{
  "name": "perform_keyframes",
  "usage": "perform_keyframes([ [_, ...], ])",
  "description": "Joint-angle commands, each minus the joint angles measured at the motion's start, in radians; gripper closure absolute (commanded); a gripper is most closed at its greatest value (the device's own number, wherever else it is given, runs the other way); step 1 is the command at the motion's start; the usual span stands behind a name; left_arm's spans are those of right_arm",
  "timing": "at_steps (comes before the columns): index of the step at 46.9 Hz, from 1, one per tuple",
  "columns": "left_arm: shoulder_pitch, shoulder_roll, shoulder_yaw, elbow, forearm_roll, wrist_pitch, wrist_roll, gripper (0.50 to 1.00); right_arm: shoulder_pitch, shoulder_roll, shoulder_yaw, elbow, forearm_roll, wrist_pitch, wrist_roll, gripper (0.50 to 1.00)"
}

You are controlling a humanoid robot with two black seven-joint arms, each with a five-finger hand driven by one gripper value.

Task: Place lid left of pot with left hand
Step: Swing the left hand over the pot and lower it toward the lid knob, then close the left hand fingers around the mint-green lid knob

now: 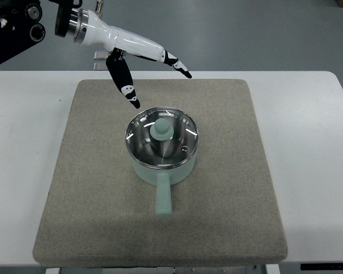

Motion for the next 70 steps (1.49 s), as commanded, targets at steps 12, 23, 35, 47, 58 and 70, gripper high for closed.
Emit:
perform_keyframes([
  [12, -0.067, 0.011, 0.005, -0.142, 0.097, -0.001, 0.0, 0.504, -0.001, 0.0, 0.001, 0.0, 0.0, 0.0, 0.0, 0.576],
  [23, -0.057, 0.008, 0.036, -0.172, 0.099, -0.006, 0.0, 0.504, 0.0, 0.0, 0.001, 0.0, 0.0, 0.0, 0.0, 0.576],
  [35, -0.056, 0.009, 0.079, -0.173, 0.099, -0.006, 0.0, 0.504, 0.0, 0.0, 0.001, 0.0, 0.0, 0.0, 0.0, 0.576],
  [47, -0.051, 0.009, 0.108, -0.173, 0.1, -0.006, 0.0, 0.506, 0.0, 0.0, 0.001, 0.0, 0.0, 0.0, 0.0, 0.576],
  [58, -0.048, 0.009, 0.119, -0.173, 0.103, -0.006, 0.0, 0.506, 0.0, 0.0, 0.001, 0.0, 0.0, 0.0, 0.0, 0.576],
  [70, -0.057, 0.009, 0.119, -0.171, 0.18, 0.001, 0.0, 0.51, 0.0, 0.0, 0.001, 0.0, 0.0, 0.0, 0.0, 0.576],
])
